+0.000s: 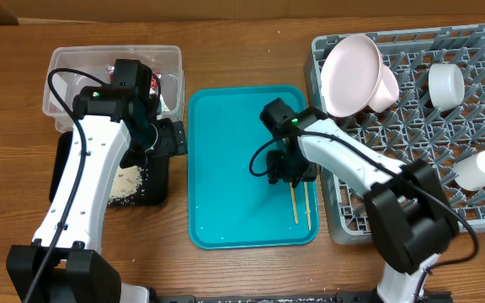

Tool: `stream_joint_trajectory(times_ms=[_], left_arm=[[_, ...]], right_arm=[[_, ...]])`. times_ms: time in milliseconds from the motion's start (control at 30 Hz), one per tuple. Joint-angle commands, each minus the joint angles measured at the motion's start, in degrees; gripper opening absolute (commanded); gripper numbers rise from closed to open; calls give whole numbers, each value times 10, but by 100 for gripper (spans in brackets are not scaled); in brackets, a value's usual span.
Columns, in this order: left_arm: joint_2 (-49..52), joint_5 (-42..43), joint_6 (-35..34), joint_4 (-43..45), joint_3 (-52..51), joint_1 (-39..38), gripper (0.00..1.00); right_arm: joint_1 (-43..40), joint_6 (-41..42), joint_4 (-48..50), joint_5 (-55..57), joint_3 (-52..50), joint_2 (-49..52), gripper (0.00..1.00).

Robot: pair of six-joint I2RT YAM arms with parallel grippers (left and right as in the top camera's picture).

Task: Sort waste into correct bins and load items into the dishwasher
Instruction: 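Grasp one chopstick on the teal tray with the right gripper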

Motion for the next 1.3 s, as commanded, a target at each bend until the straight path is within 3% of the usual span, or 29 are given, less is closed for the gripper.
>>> stream_joint_trajectory(times_ms=[0, 67, 267, 500, 733, 1000, 1267], left_arm=[[-3, 4, 6, 1, -2, -4, 90], [-3, 4, 7, 1, -2, -4, 90], [-3, 4, 6, 1, -2, -4, 90], [-3, 4, 6, 1, -2, -4, 91], [-3, 5, 6, 1, -2, -4, 90], [-3, 4, 6, 1, -2, -4, 91], [-3, 4, 6, 1, -2, -4, 91]], right_arm=[[2, 17, 4, 19, -3, 26, 59], [2, 17, 4, 19, -3, 37, 59], [10, 16, 4, 17, -3, 46, 25], [11, 16, 4, 2, -3, 46, 4], [10, 16, -13, -13, -2, 10, 4], [3, -38, -32, -9, -1, -136, 4], [-73, -107, -128, 84, -1, -233, 4]])
